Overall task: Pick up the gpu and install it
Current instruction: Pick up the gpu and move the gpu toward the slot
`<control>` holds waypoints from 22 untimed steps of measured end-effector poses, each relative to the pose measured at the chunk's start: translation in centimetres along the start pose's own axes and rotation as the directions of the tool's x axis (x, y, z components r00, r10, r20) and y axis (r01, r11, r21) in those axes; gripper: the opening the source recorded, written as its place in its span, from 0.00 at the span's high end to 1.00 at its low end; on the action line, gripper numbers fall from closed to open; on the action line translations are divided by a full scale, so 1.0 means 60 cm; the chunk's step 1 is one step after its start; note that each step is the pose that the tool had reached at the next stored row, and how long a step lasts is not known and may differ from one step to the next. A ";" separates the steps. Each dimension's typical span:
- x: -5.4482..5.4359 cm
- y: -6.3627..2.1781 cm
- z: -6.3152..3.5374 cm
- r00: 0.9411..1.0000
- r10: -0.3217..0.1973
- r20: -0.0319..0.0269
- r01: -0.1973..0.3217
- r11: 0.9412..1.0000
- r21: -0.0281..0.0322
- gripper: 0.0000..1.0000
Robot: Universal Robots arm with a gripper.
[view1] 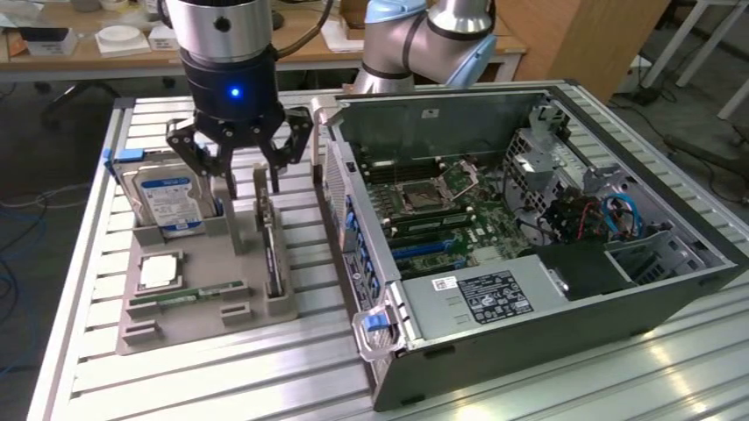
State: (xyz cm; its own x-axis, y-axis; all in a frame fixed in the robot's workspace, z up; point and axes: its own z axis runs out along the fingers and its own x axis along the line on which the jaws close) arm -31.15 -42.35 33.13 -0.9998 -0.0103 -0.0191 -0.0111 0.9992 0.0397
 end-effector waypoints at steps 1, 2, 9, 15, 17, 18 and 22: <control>0.000 0.000 0.001 1.000 0.000 0.000 0.000 1.000 0.000 0.47; 0.000 0.000 0.003 1.000 0.000 0.000 0.000 1.000 0.000 0.47; 0.000 -0.001 0.013 1.000 0.000 0.000 0.000 1.000 0.000 0.47; 0.000 -0.002 0.020 1.000 0.000 0.000 0.000 1.000 0.000 0.47; 0.000 -0.002 0.022 1.000 0.000 0.000 0.000 1.000 0.000 0.47; 0.000 -0.003 0.023 1.000 0.000 0.000 0.000 1.000 0.000 0.47; 0.001 -0.004 0.028 1.000 0.000 0.000 0.000 1.000 0.000 0.47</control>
State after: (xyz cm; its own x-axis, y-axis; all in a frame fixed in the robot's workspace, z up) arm -31.15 -42.52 31.43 -0.9998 -0.0104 -0.0192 -0.0111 0.9991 0.0398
